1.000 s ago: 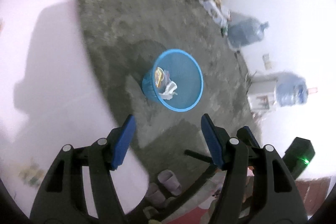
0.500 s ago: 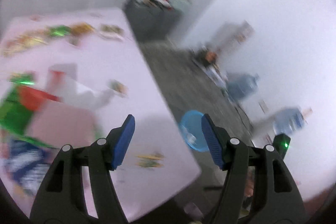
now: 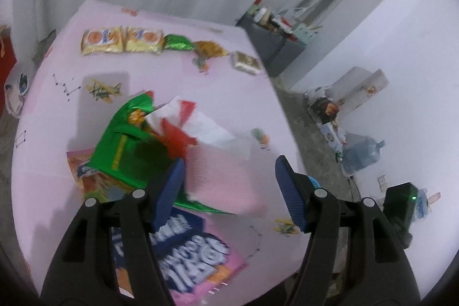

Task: Collect trash
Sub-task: 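Move both tools back over the table toward the wrapper pile, then grasp the red wrapper with the left tool while the right tool grasps the pink mesh sponge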

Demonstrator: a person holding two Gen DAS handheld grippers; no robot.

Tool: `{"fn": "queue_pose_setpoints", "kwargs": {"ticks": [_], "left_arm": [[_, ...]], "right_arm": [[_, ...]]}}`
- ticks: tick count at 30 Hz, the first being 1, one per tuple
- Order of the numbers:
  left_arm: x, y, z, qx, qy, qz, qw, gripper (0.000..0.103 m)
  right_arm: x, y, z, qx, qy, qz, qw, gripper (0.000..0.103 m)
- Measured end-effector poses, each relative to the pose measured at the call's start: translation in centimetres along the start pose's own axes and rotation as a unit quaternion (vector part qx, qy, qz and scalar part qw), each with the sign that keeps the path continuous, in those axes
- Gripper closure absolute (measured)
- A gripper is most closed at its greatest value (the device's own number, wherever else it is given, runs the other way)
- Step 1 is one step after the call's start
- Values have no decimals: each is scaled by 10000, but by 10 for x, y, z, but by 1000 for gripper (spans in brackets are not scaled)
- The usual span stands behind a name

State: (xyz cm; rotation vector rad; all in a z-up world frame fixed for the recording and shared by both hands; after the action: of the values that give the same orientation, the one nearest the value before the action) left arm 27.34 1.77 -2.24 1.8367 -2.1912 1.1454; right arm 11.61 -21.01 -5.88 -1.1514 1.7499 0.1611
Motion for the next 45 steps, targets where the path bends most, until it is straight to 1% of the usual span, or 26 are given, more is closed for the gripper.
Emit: {"fn": "queue_pose_setpoints", "kwargs": {"ticks": [2, 4, 6, 7, 10, 12, 14, 18, 21, 23, 25, 27, 29, 33, 35, 37, 38, 39, 40, 41, 42, 45], "left_arm": [[-13, -4, 9, -83, 39, -188, 9998, 41], [-23, -14, 23, -194, 179, -371, 9990, 41], [-34, -19, 37, -388, 90, -574, 9976, 41], [-39, -21, 41, -451, 57, -628, 9970, 42], [-51, -28, 52, -553, -143, -735, 9957, 43], [-57, -32, 56, -585, -293, -754, 9950, 43], [-60, -34, 60, -615, -399, -729, 9946, 45], [-68, -31, 65, -754, -539, -809, 9924, 49], [-66, -30, 59, -792, -494, -820, 9923, 49], [-61, -32, 51, -748, -466, -789, 9930, 49], [-56, -38, 44, -667, -459, -731, 9940, 46], [-54, -44, 42, -628, -559, -708, 9939, 44], [-54, -47, 48, -698, -636, -734, 9928, 44], [-62, -47, 74, -1052, -894, -870, 9866, 44], [-67, -48, 82, -1110, -986, -928, 9846, 46], [-74, -50, 88, -1075, -1132, -1007, 9826, 55], [-76, -50, 90, -1078, -1182, -1024, 9818, 59], [-77, -49, 92, -1098, -1193, -1026, 9814, 65], [-77, -47, 94, -1118, -1194, -1005, 9814, 72], [-75, -45, 96, -1145, -1181, -957, 9817, 75], [-73, -43, 98, -1175, -1150, -894, 9823, 81], [-69, -37, 101, -1223, -1089, -761, 9836, 92]], "right_arm": [[-17, -3, 18, -185, -221, 25, 9996, 26], [-32, -3, 36, -359, -369, 4, 9987, 26], [-43, -3, 59, -638, -546, 129, 9964, 26], [-45, -3, 74, -794, -599, 277, 9947, 28], [-37, -2, 96, -1099, -551, 635, 9904, 35], [-37, 0, 106, -1199, -571, 779, 9881, 38], [-39, 0, 118, -1260, -613, 859, 9864, 39], [-40, 2, 126, -1320, -595, 934, 9850, 40], [-38, 0, 130, -1402, -598, 1022, 9830, 43], [-38, 2, 130, -1482, -627, 1071, 9811, 44], [-36, 3, 133, -1524, -609, 1091, 9804, 45], [-35, 2, 136, -1558, -589, 1138, 9794, 46], [-32, 3, 141, -1611, -583, 1221, 9776, 48], [-29, 2, 148, -1640, -564, 1333, 9758, 53], [-27, 2, 152, -1669, -603, 1405, 9740, 55], [-26, 3, 151, -1688, -623, 1450, 9729, 59], [-26, 6, 147, -1708, -640, 1465, 9722, 60], [-26, 6, 148, -1720, -651, 1475, 9718, 61], [-26, 7, 149, -1727, -656, 1486, 9715, 63], [-26, 8, 149, -1732, -664, 1495, 9712, 64], [-25, 9, 149, -1739, -680, 1510, 9708, 65], [-25, 11, 152, -1754, -708, 1563, 9694, 67]]}}
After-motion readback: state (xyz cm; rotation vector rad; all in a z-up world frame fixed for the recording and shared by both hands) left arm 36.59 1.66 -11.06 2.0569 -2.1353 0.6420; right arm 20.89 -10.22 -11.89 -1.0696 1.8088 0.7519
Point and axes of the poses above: each gripper's, at about its wrist camera, not at the fingertips, and z roughly the way its jaws point, x to its right, y to its underside, the point moved 9 cm from there along z, roughly the way its jaws point, and after that the axes turned 1 degree about -z, right-handed, at the moved point
